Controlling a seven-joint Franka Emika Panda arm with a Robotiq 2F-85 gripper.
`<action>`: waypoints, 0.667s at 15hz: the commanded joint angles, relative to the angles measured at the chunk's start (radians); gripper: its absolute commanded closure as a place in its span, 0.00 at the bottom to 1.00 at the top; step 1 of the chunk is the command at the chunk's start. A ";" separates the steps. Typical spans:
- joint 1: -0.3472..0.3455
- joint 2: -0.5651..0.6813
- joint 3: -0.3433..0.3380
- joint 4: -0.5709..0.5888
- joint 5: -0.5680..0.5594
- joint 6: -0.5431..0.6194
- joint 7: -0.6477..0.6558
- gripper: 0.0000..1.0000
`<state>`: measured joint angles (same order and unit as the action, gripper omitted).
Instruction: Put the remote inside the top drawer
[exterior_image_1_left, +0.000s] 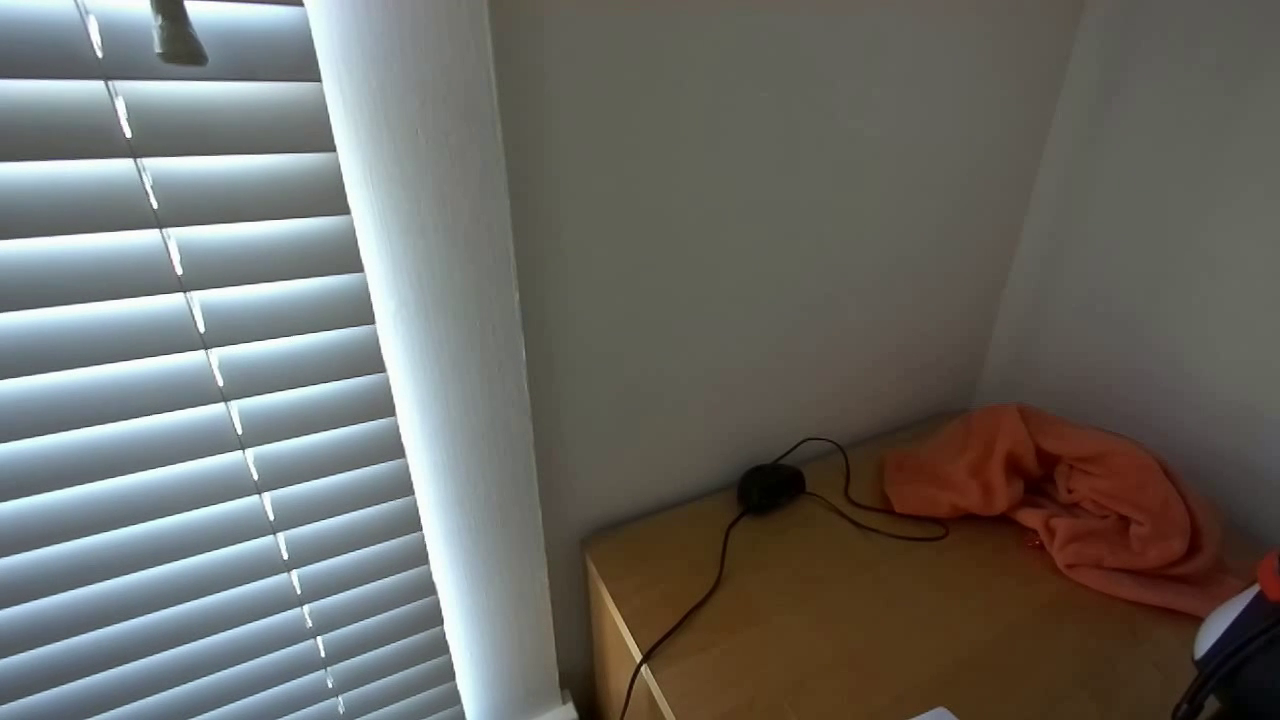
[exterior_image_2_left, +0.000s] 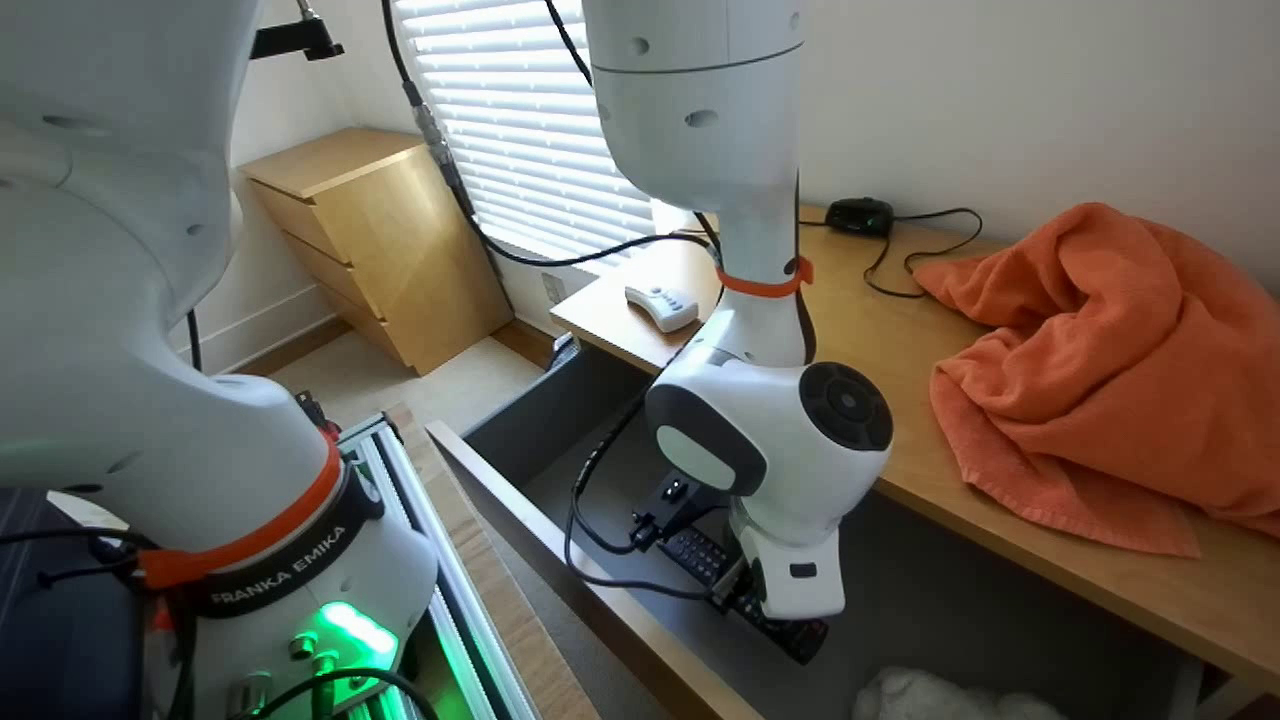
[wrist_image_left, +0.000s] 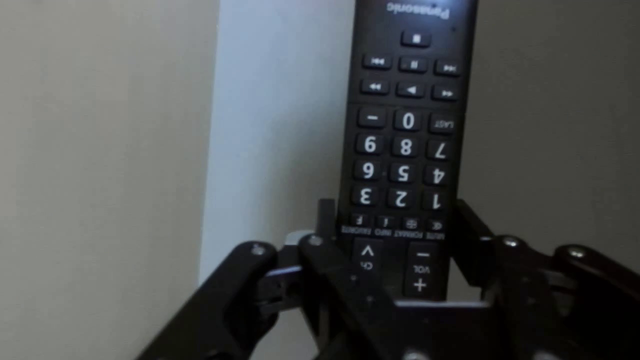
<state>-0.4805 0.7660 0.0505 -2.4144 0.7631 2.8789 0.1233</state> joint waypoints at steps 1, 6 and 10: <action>-0.047 0.088 0.024 0.076 0.044 0.021 -0.076 0.69; -0.050 0.156 0.017 0.144 0.047 0.015 -0.092 0.69; -0.051 0.198 0.015 0.184 0.043 0.016 -0.091 0.69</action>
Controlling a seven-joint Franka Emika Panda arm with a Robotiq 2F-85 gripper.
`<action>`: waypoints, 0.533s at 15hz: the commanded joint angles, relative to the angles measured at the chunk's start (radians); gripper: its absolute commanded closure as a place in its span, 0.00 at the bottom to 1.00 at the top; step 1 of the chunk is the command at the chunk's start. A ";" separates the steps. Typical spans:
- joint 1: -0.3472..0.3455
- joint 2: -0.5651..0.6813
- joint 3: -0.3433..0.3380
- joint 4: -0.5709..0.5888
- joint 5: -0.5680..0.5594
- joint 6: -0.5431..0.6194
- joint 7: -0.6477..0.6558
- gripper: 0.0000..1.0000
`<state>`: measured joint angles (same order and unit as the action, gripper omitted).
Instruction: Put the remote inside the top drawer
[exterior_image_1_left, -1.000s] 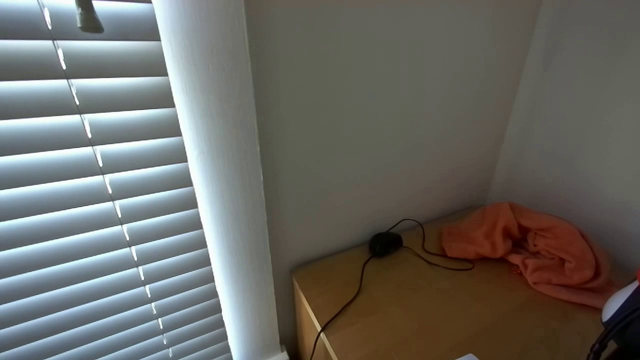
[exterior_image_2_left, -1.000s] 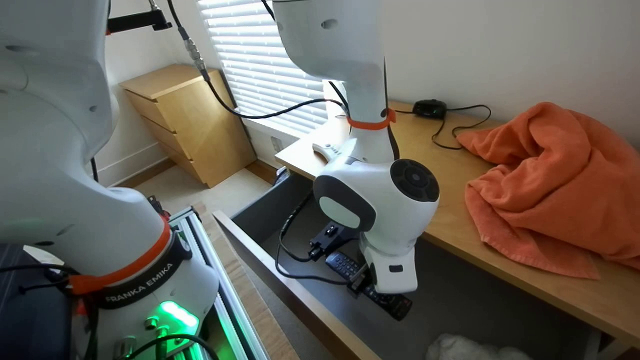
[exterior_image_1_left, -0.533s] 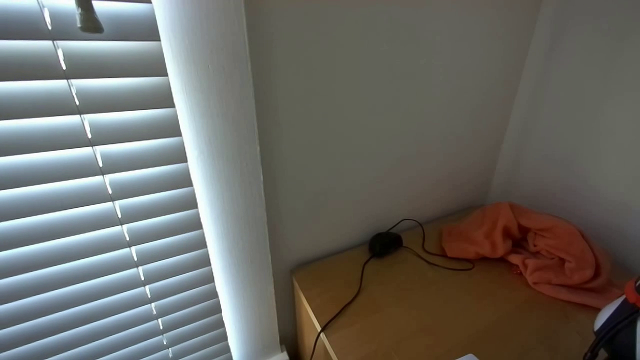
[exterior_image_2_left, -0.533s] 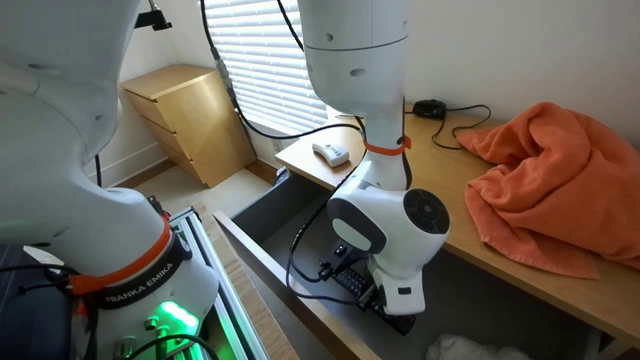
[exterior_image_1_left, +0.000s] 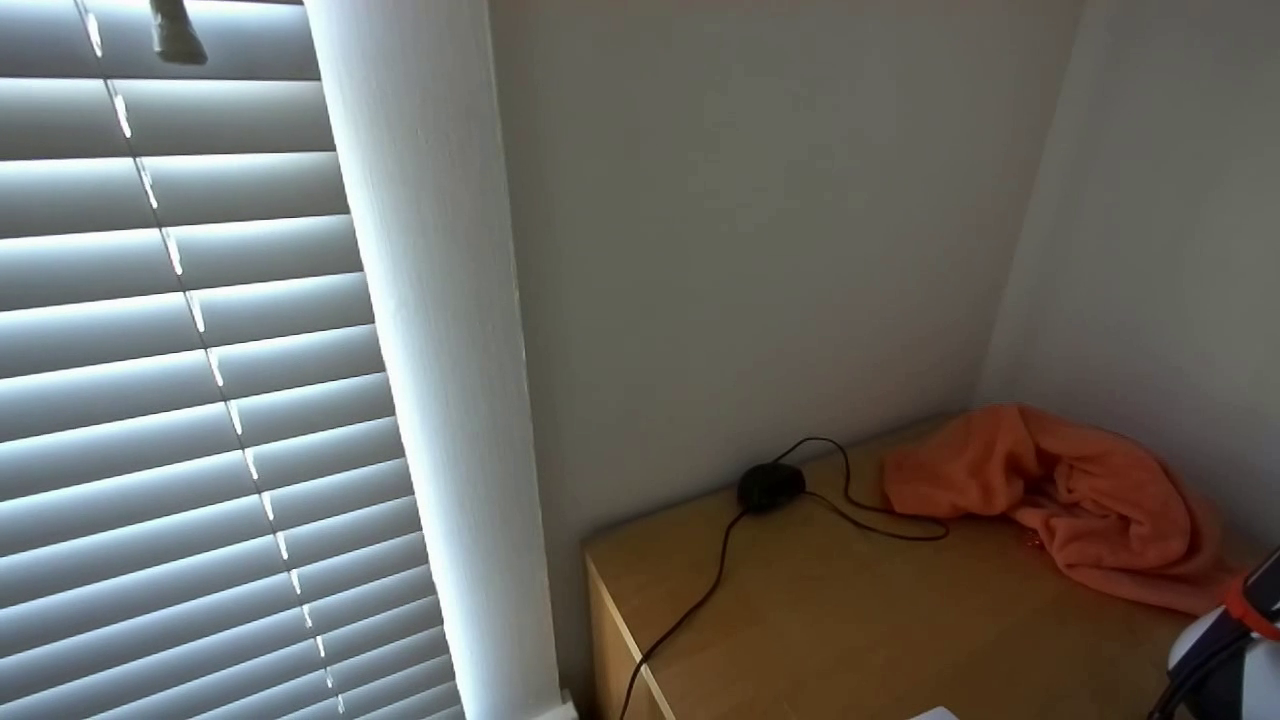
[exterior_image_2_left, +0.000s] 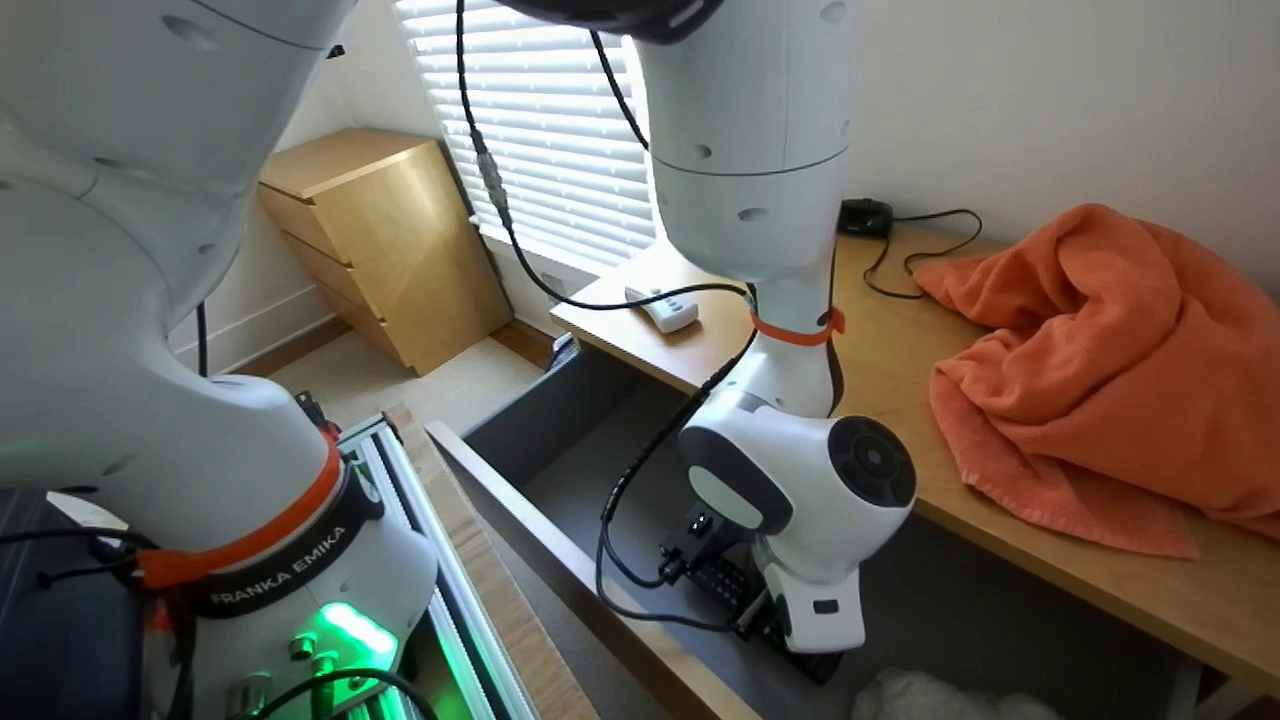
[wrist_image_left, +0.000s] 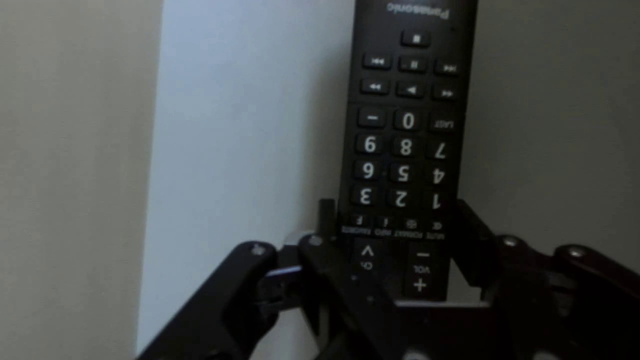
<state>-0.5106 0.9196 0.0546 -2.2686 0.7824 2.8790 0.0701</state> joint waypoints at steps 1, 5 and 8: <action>-0.022 0.054 0.012 0.049 0.024 0.017 -0.038 0.69; -0.022 0.078 0.010 0.077 0.020 0.009 -0.036 0.69; -0.027 0.045 0.018 0.051 0.023 -0.004 -0.042 0.16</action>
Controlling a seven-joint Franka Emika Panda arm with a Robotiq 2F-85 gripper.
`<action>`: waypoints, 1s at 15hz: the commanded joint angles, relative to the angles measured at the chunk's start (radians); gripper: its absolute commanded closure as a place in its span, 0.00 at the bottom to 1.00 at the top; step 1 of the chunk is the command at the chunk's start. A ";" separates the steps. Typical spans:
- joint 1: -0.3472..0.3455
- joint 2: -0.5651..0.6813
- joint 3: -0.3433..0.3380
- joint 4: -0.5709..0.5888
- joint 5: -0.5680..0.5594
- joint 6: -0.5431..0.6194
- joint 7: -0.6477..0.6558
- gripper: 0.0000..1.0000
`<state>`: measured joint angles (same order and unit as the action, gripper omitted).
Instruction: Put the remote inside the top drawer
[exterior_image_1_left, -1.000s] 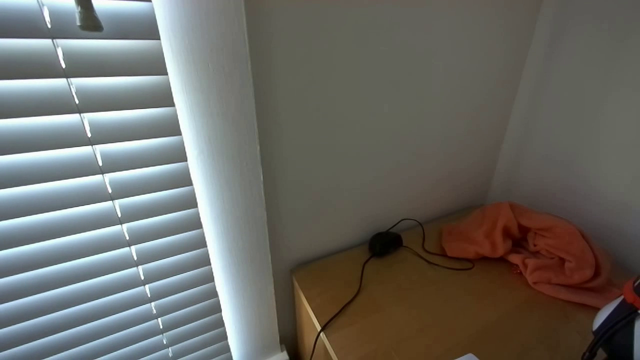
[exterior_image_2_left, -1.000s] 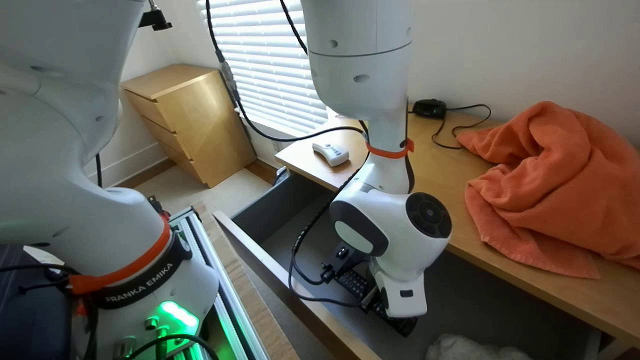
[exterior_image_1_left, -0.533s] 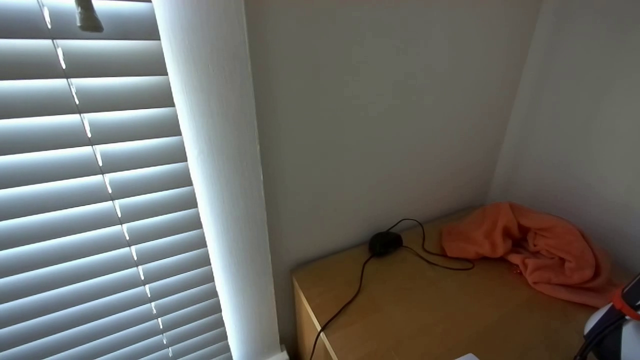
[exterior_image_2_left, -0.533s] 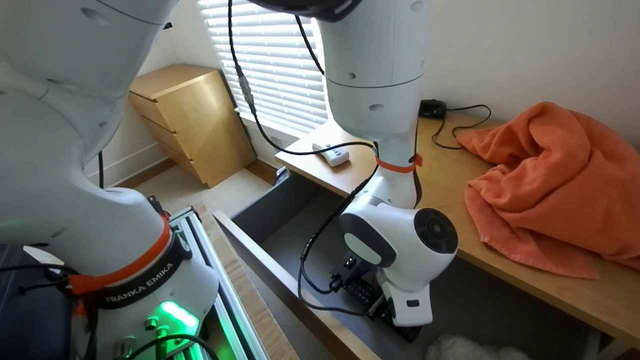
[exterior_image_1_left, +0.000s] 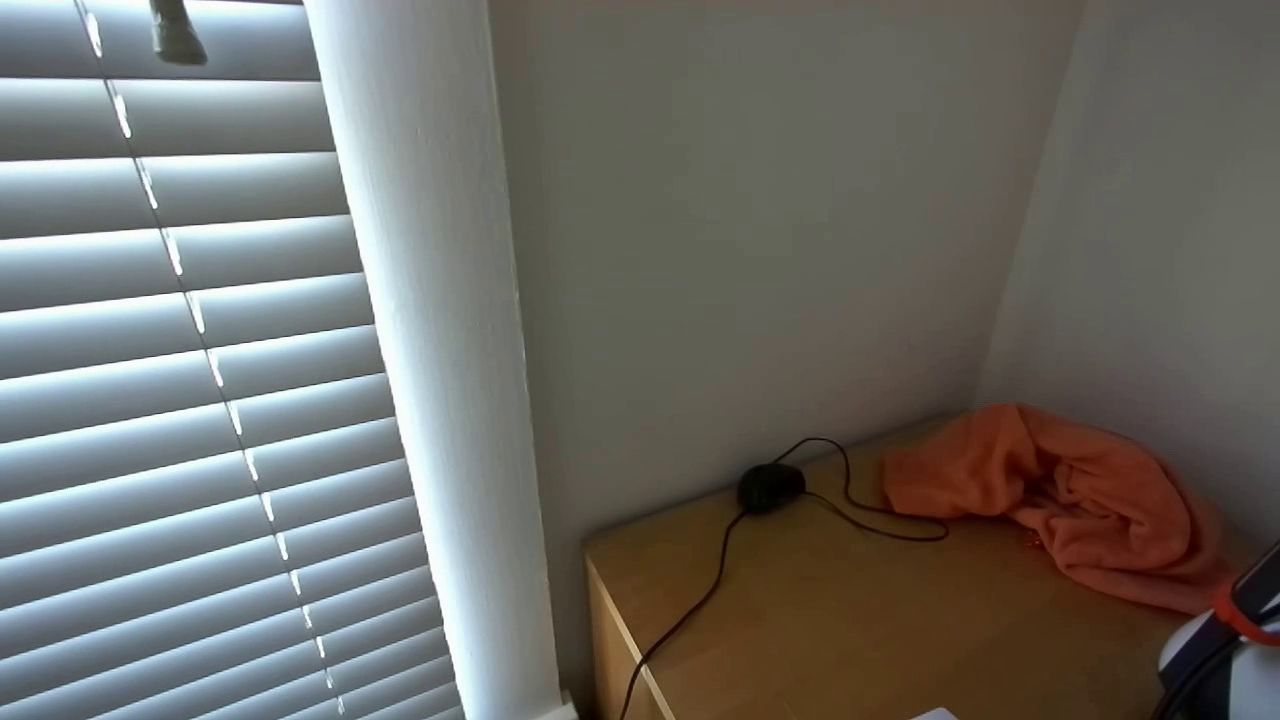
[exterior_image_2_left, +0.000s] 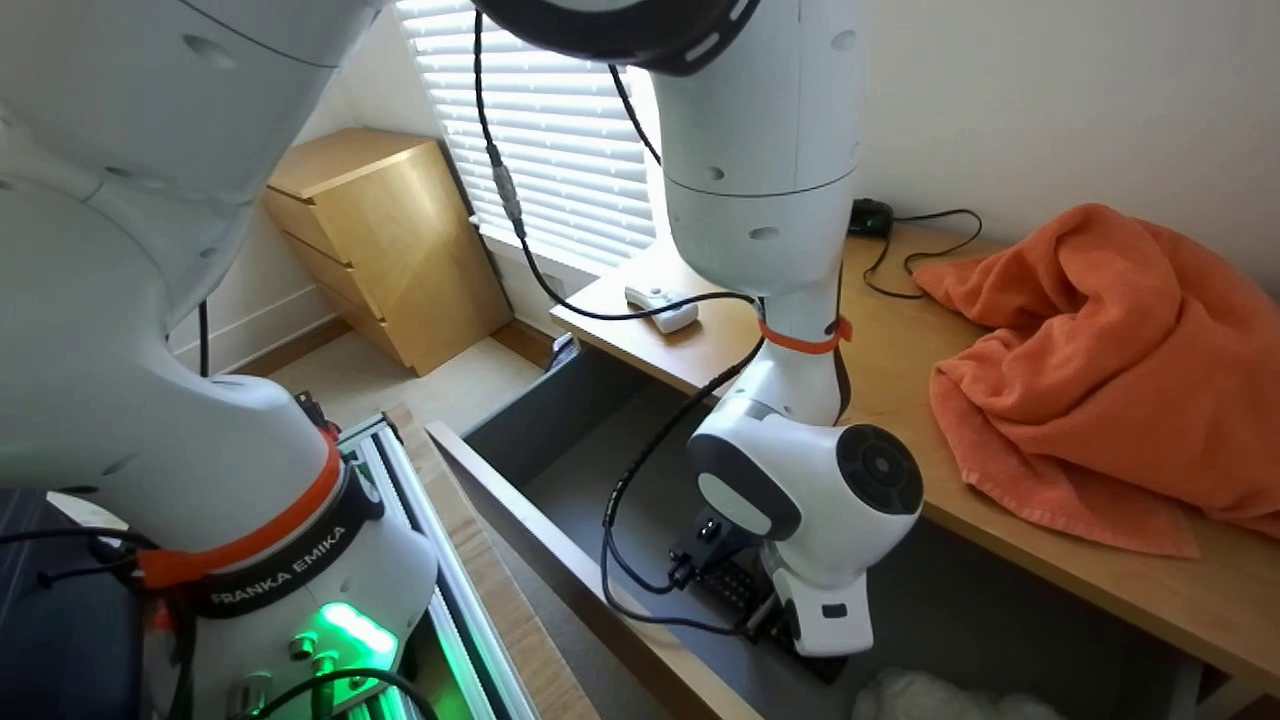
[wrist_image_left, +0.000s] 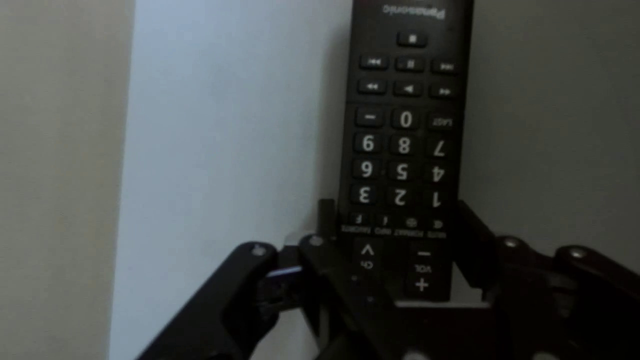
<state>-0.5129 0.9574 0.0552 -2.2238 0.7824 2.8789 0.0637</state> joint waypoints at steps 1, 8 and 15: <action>-0.017 -0.009 0.013 -0.010 0.023 -0.011 -0.027 0.11; 0.010 -0.168 0.006 -0.169 0.058 -0.008 -0.003 0.00; 0.046 -0.352 -0.014 -0.313 0.074 -0.012 0.059 0.00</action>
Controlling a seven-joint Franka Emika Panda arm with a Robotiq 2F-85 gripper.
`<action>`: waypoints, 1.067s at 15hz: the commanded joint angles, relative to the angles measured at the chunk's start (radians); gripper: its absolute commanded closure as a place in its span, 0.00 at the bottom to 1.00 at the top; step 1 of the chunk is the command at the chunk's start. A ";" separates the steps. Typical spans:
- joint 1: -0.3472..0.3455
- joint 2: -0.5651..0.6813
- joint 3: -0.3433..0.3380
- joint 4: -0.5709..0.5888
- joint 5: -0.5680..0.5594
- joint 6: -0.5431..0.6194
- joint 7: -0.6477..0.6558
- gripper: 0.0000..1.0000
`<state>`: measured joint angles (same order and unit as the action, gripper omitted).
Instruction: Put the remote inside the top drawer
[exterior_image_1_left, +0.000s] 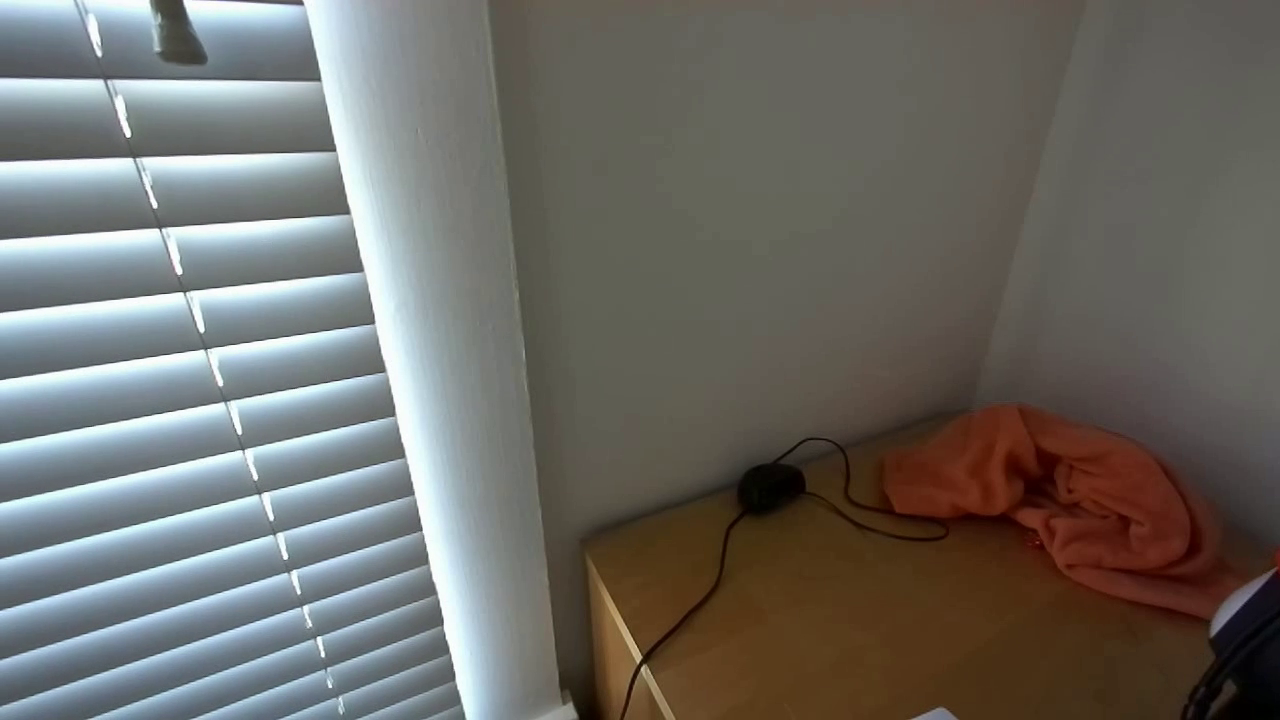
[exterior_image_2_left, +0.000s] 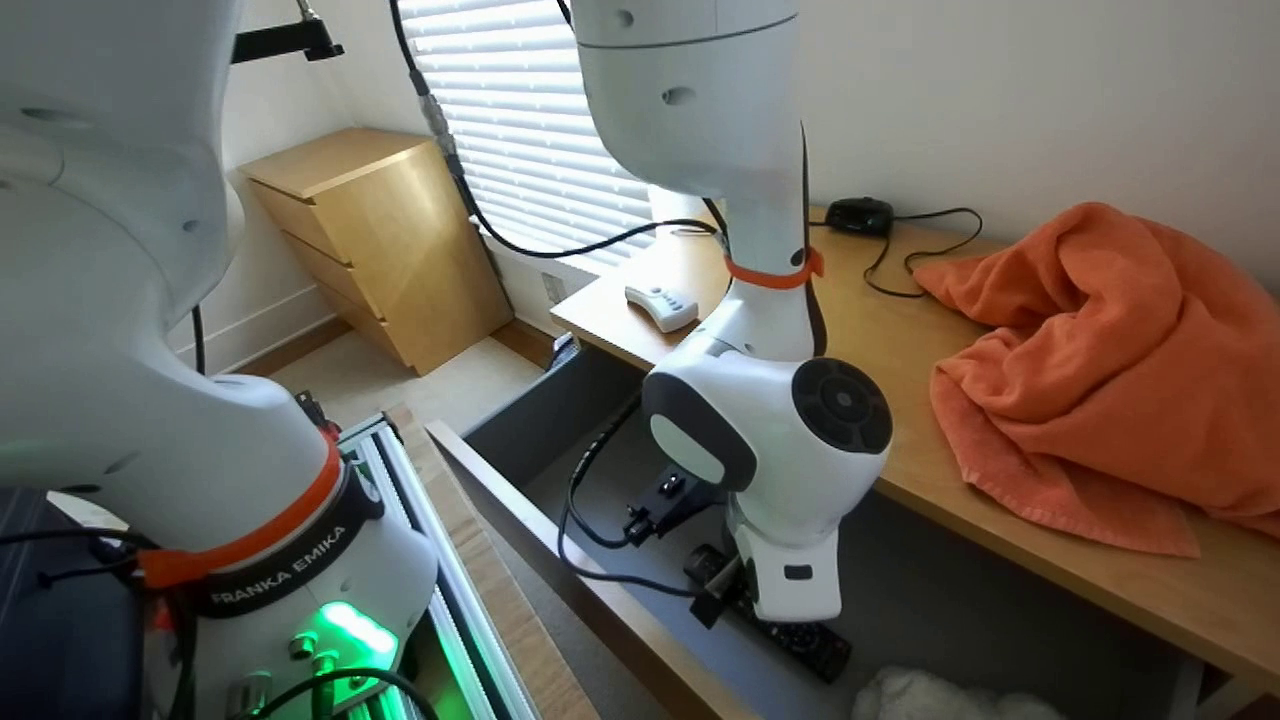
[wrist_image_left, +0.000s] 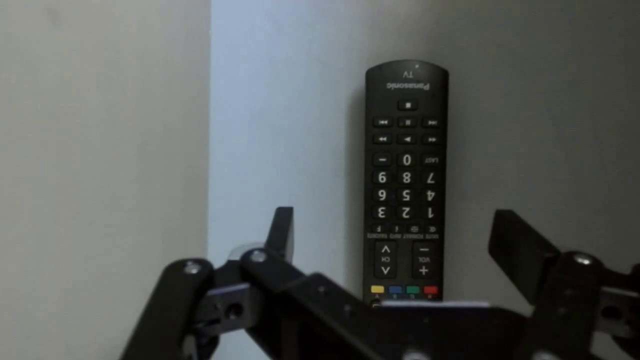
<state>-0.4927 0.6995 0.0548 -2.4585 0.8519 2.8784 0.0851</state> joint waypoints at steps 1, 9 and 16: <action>0.079 -0.122 -0.058 -0.096 0.020 -0.038 0.059 0.00; 0.292 -0.335 -0.238 -0.239 -0.073 -0.052 0.255 0.00; 0.370 -0.381 -0.307 -0.255 -0.239 -0.042 0.383 0.00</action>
<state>-0.0993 0.3211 -0.2704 -2.7116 0.6341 2.8328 0.4524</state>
